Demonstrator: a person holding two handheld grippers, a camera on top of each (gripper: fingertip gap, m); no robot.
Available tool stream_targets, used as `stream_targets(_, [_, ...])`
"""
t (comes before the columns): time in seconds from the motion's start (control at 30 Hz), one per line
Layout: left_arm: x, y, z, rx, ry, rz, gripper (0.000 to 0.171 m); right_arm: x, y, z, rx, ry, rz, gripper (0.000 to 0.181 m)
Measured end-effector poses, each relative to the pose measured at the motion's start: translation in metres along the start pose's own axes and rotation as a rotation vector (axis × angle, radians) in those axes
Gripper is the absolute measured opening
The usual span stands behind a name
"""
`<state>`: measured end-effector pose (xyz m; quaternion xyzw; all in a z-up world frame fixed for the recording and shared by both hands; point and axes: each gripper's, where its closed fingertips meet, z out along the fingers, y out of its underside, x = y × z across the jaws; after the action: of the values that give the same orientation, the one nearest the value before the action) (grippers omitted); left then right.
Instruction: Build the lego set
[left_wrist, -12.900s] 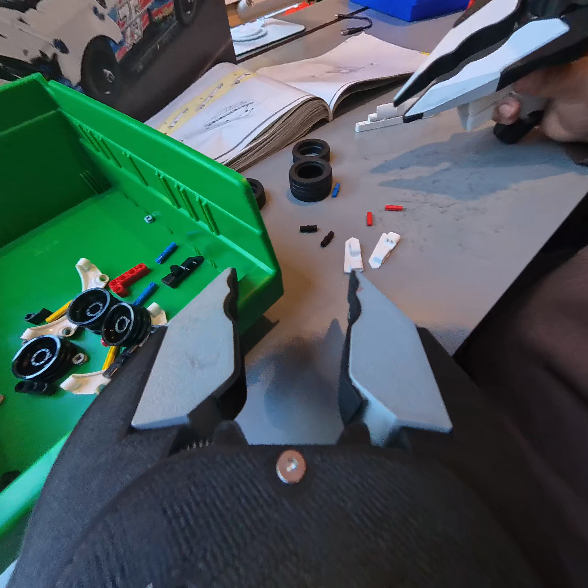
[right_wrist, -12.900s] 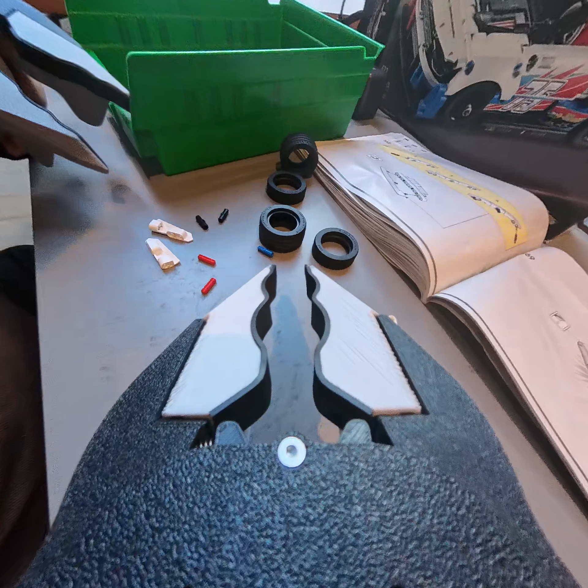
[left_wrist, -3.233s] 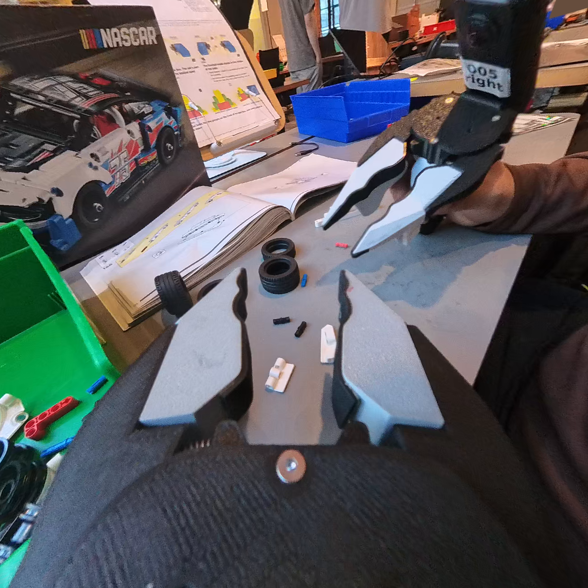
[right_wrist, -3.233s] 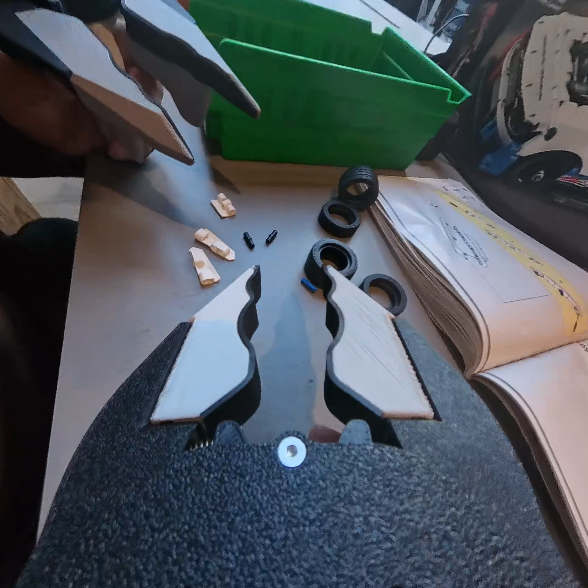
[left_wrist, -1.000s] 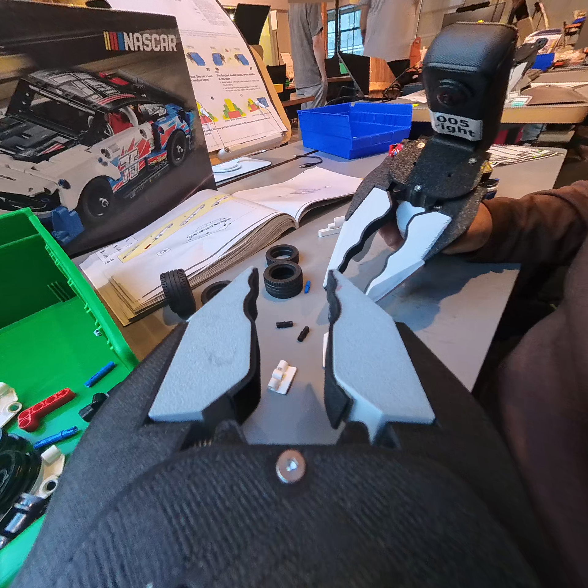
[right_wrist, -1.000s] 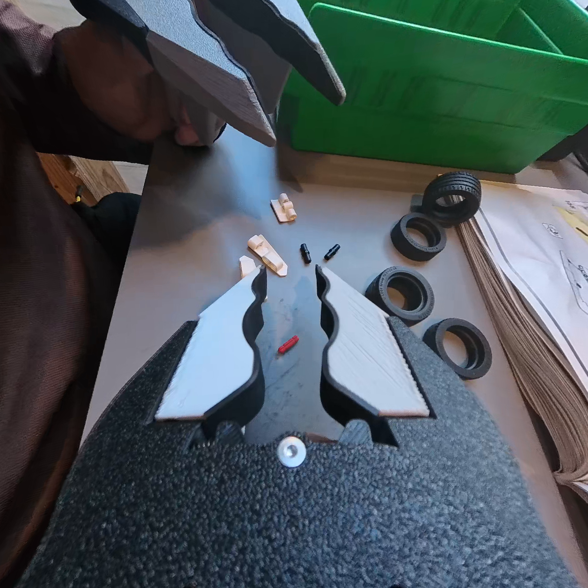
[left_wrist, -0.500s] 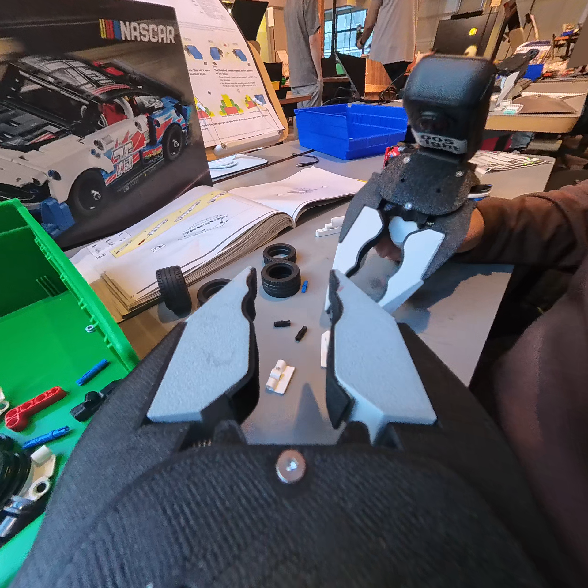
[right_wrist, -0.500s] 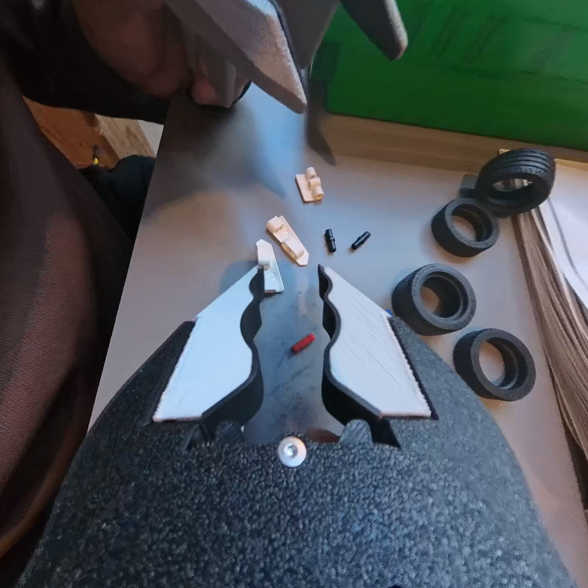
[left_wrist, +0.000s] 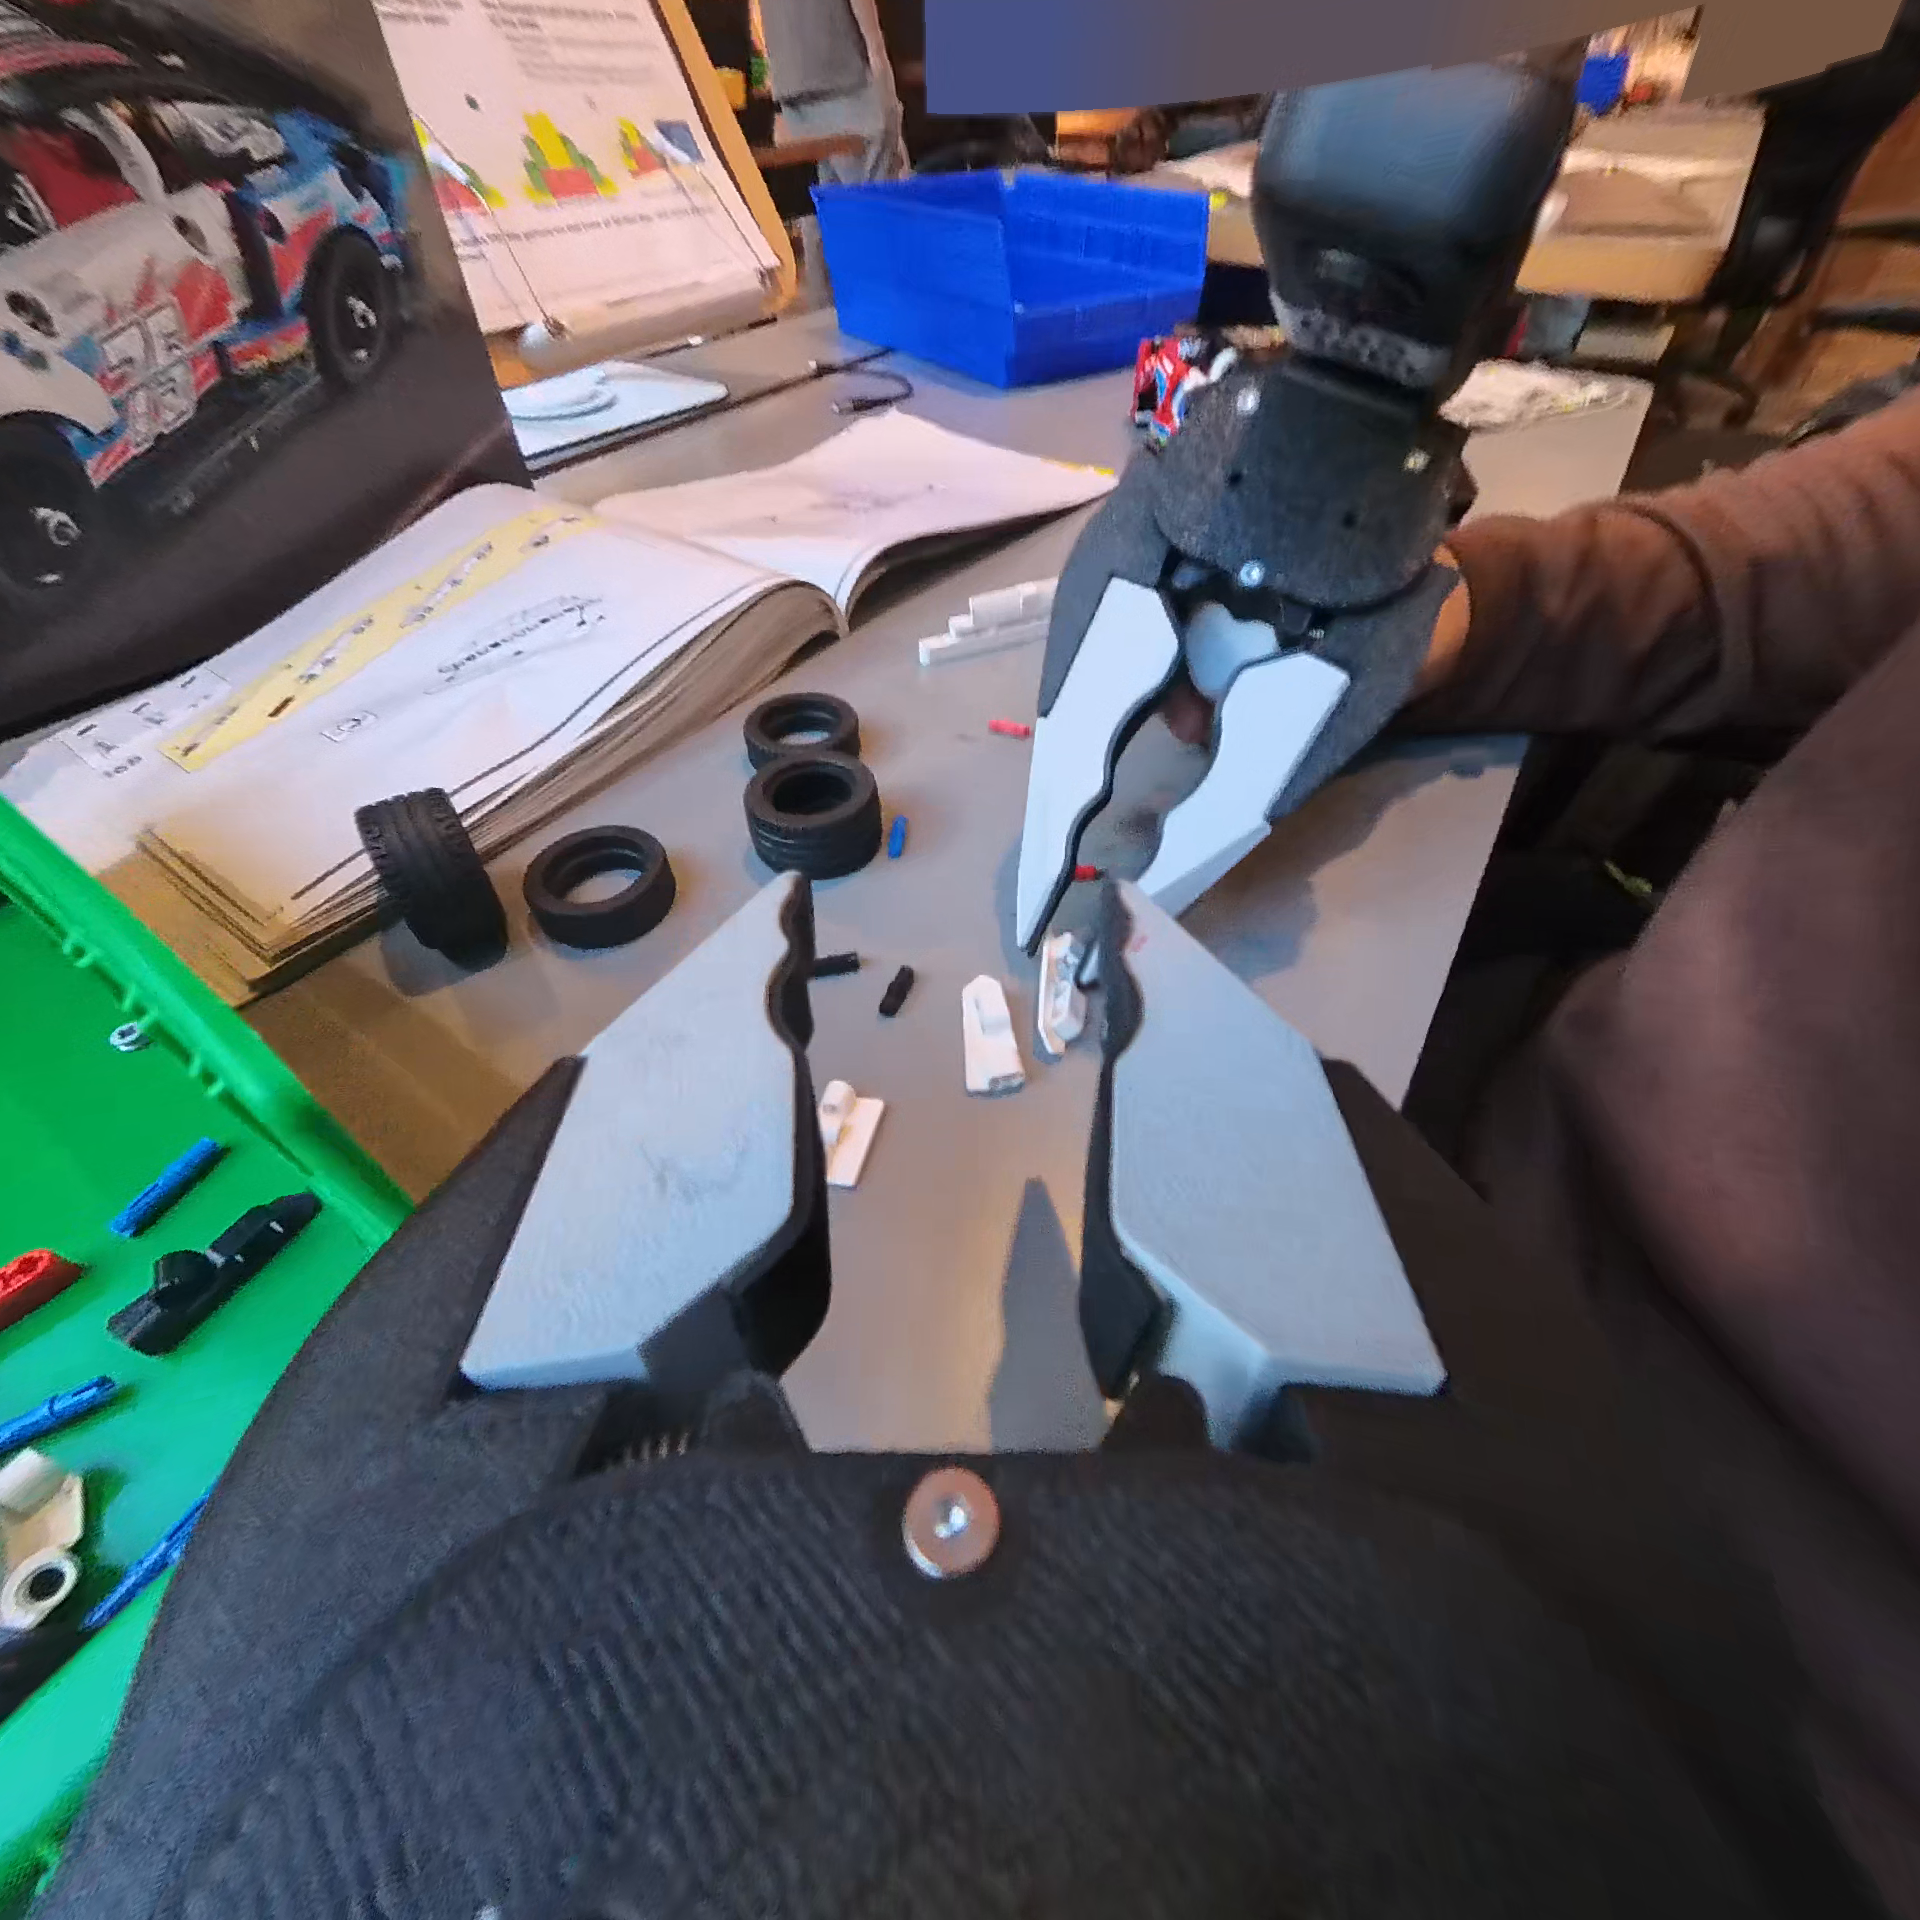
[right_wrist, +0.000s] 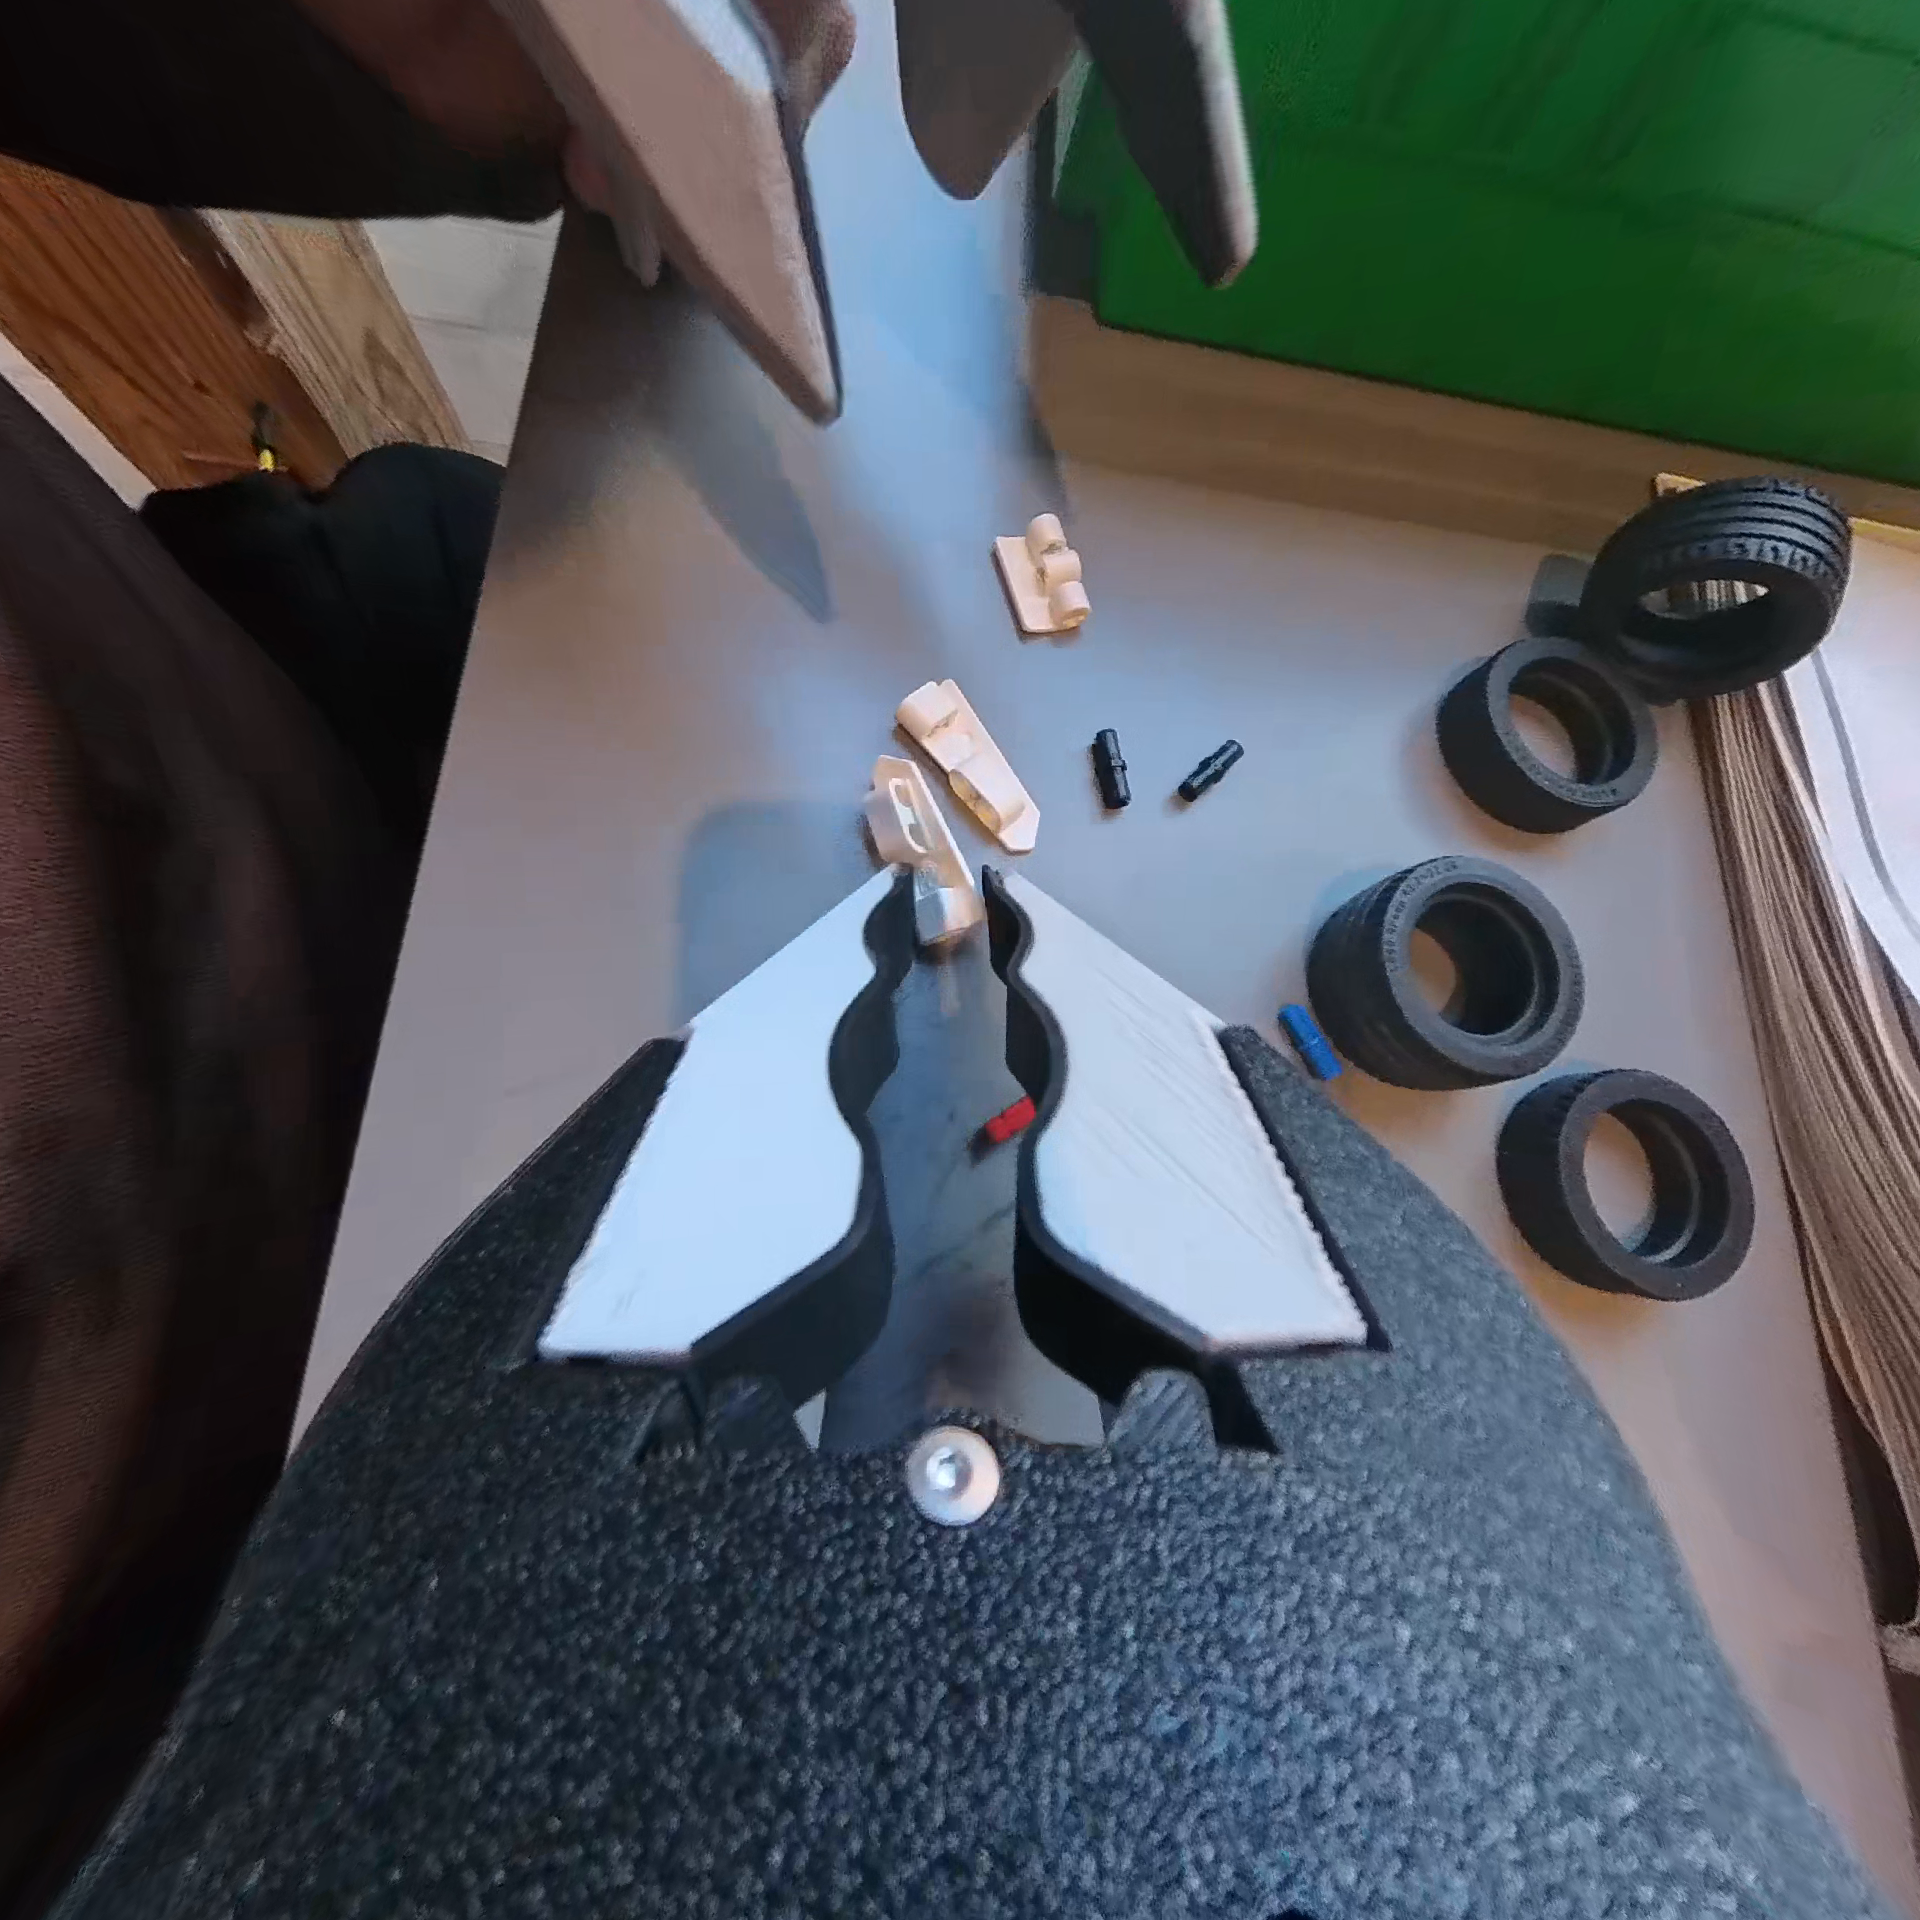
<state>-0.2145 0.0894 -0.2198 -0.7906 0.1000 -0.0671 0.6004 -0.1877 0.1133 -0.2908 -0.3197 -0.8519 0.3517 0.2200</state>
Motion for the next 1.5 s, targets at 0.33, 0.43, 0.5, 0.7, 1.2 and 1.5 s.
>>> stream_targets(0.33, [0.011,0.041,0.025,-0.312,0.021,0.041,0.035,0.008,-0.002,-0.008,0.037,0.076,0.058,0.001])
stream_targets(0.43, [0.015,0.056,0.03,-0.414,0.047,0.034,0.041,0.011,-0.004,-0.011,0.065,0.055,0.116,0.001])
stream_targets(0.5, [0.015,0.058,0.031,-0.428,0.051,0.038,0.042,0.014,-0.005,-0.015,0.091,0.051,0.16,0.001])
stream_targets(0.7, [0.019,0.044,0.035,-0.347,0.067,0.005,0.037,0.017,-0.018,-0.03,0.247,-0.157,0.527,0.001])
stream_targets(1.2, [0.028,-0.003,0.041,-0.138,0.25,-0.268,0.027,0.011,-0.029,-0.046,0.411,-0.461,0.857,0.001])
stream_targets(1.5, [0.031,-0.004,0.041,-0.108,0.306,-0.358,0.02,0.008,-0.03,-0.05,0.393,-0.404,0.765,0.001])
